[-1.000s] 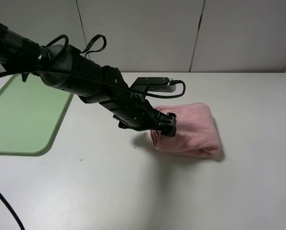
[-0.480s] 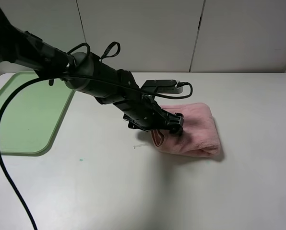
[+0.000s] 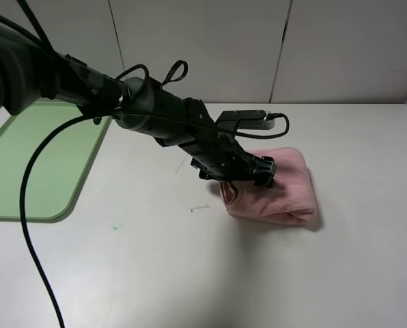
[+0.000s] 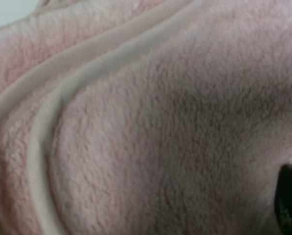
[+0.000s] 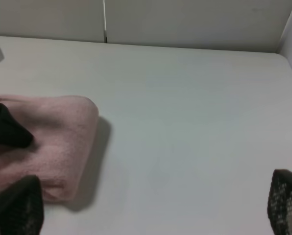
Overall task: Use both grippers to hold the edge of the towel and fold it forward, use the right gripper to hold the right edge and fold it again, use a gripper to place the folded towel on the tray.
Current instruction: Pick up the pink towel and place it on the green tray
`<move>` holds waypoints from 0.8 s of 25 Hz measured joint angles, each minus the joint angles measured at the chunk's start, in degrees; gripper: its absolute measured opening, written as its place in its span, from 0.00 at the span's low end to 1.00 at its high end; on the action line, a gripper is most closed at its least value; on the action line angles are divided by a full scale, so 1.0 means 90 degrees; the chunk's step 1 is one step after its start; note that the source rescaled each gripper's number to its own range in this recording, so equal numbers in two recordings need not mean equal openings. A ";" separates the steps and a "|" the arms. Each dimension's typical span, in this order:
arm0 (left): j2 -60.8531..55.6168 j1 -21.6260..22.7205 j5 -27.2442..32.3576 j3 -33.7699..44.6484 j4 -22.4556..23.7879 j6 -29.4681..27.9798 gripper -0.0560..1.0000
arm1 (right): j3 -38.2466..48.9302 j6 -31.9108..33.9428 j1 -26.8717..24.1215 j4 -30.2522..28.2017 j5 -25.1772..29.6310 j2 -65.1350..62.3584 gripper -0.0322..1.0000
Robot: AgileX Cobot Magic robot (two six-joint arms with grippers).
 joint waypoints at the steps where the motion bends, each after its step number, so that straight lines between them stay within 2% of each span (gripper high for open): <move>1: 0.0028 -0.0031 0.0007 -0.0017 -0.0048 0.0005 0.92 | 0.0000 0.0000 0.0000 0.0000 0.0000 0.0000 1.00; 5: 0.0033 -0.0051 0.0006 -0.0017 -0.0102 0.0023 0.87 | 0.0000 0.0000 0.0000 0.0000 0.0000 0.0000 1.00; 10: 0.0050 -0.0056 0.0119 -0.0017 -0.0132 0.0023 0.72 | 0.0000 0.0000 0.0000 0.0000 0.0000 0.0000 1.00; 20: 0.0110 -0.0058 0.0197 -0.0017 -0.0202 -0.0005 0.24 | 0.0000 0.0000 0.0000 0.0000 0.0000 0.0000 1.00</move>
